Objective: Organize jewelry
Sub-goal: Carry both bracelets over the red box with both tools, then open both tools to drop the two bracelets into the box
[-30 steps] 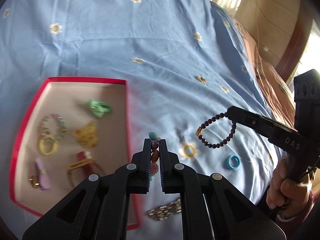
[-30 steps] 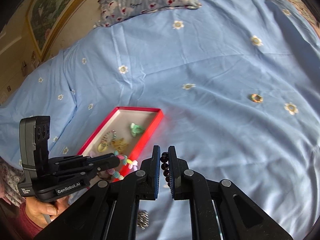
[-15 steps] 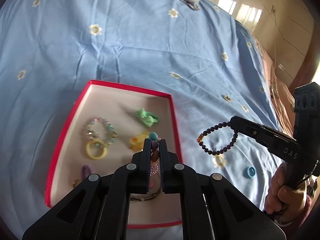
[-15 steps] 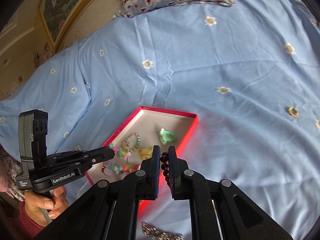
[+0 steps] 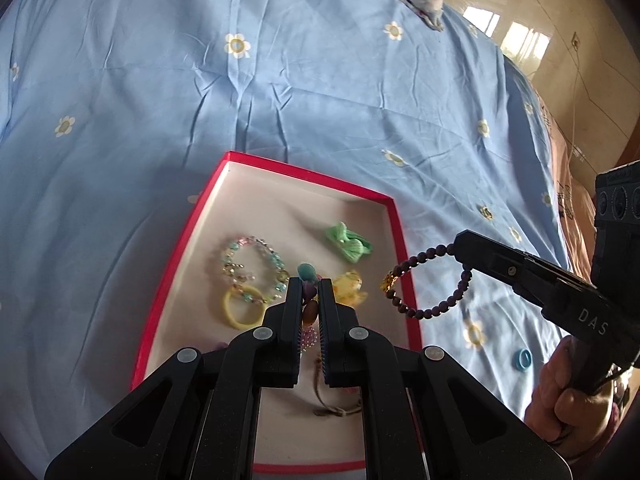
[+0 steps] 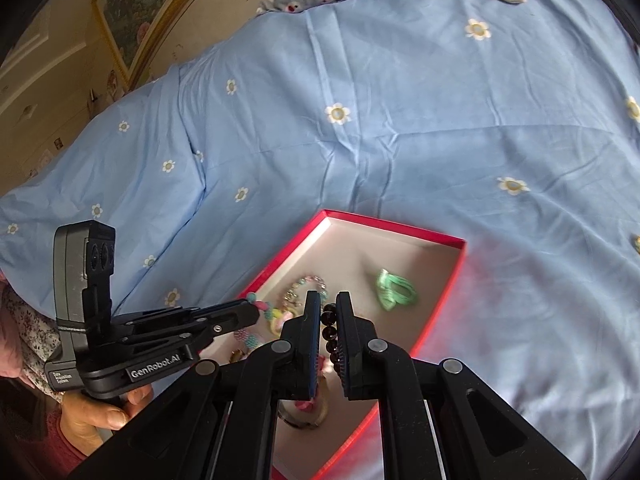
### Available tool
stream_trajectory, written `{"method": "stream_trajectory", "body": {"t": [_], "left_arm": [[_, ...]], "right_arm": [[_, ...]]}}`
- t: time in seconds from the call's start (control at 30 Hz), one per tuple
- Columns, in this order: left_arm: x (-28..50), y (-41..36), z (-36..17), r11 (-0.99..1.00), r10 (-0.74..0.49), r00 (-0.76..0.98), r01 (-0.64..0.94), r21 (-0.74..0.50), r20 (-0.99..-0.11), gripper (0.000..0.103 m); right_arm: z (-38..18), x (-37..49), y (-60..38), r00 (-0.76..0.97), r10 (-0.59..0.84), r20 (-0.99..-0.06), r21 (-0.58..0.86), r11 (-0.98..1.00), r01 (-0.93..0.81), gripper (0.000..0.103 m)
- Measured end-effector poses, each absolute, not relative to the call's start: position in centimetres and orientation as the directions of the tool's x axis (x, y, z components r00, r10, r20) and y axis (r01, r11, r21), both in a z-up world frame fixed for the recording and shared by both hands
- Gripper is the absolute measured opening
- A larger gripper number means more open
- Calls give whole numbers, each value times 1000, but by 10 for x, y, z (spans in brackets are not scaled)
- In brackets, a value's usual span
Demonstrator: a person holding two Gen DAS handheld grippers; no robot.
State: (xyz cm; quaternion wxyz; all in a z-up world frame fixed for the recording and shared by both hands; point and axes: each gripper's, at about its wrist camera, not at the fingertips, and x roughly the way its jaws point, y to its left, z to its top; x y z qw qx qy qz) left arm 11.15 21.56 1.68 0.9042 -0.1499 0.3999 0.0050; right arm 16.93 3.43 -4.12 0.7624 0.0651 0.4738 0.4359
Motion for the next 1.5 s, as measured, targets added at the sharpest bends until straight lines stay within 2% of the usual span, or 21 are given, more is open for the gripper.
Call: {"method": "stream_trajectory", "body": {"t": [0.4, 0.87, 1.27, 1.37, 1.5], "left_arm": [[146, 237, 4, 940, -131, 675, -149, -307, -726, 6], [163, 261, -30, 935, -50, 614, -249, -253, -788, 6], [167, 257, -33, 944, -7, 579, -265, -196, -815, 6], [167, 257, -33, 945, -6, 575, -264, -193, -818, 6], [167, 255, -34, 947, 2, 568, -266, -181, -823, 12]], "right_arm": [[-71, 199, 83, 132, 742, -657, 563, 600, -568, 7], [-137, 232, 76, 132, 649, -749, 513, 695, -504, 7], [-145, 228, 84, 146, 583, -799, 425, 720, -549, 8], [-147, 229, 84, 138, 583, -801, 429, 719, -547, 12], [-148, 230, 84, 130, 588, -798, 440, 716, -541, 13]]}}
